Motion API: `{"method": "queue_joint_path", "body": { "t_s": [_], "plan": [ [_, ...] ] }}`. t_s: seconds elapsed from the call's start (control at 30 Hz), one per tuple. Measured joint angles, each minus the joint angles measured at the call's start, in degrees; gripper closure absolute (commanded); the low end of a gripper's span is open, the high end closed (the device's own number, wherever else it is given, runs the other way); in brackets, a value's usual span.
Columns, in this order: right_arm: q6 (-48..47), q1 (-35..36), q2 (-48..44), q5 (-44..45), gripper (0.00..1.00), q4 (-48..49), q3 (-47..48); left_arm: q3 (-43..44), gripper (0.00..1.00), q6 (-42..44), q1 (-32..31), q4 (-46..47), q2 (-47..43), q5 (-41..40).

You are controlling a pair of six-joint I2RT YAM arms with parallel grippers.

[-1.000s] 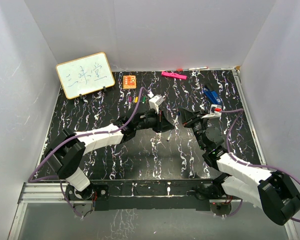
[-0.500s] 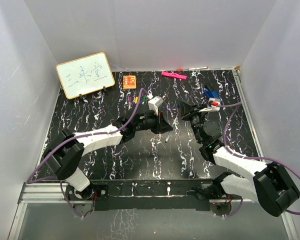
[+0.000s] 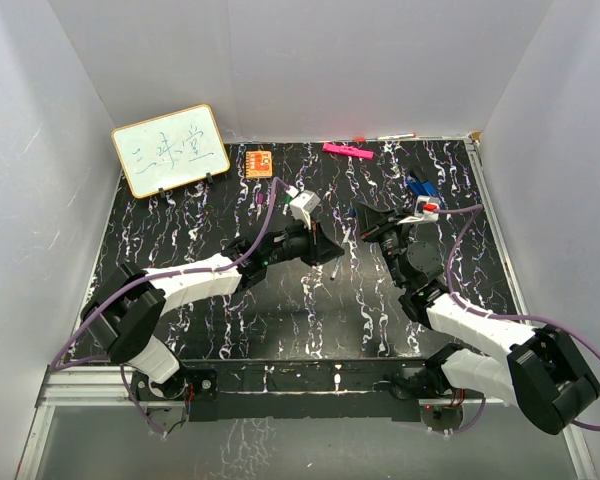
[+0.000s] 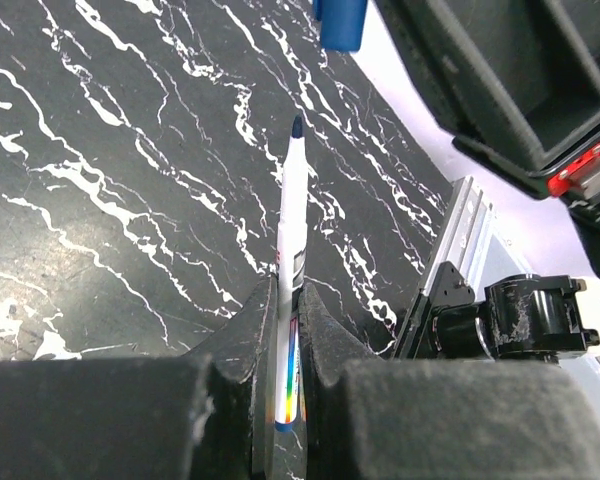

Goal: Insert the pens into the pen caps

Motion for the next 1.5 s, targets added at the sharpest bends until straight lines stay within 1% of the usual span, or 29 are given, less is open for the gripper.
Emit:
{"method": "queue_joint_path", "body": {
  "t_s": [0.2, 0.47, 0.77, 1.5],
  "plan": [
    [1.6, 0.0, 0.1, -1.5, 1.0, 0.0, 0.0, -0.6, 1.0, -0.4, 0.0, 3.7, 0.0, -0.1],
    [1.7, 0.0, 0.3, -1.7, 1.0, 0.0, -0.1, -1.7, 1.0, -0.6, 0.0, 5.2, -0.4, -0.5],
    [1.8, 0.0, -0.1, -1.6, 1.0, 0.0, -1.1, -4.4, 1.0, -0.8, 0.0, 7.5, -3.0, -1.7],
    [4.0, 0.0, 1.1, -1.7, 1.0, 1.8, -1.2, -4.4, 1.0, -1.5, 0.0, 8.4, -2.6, -1.4]
  ]
}}
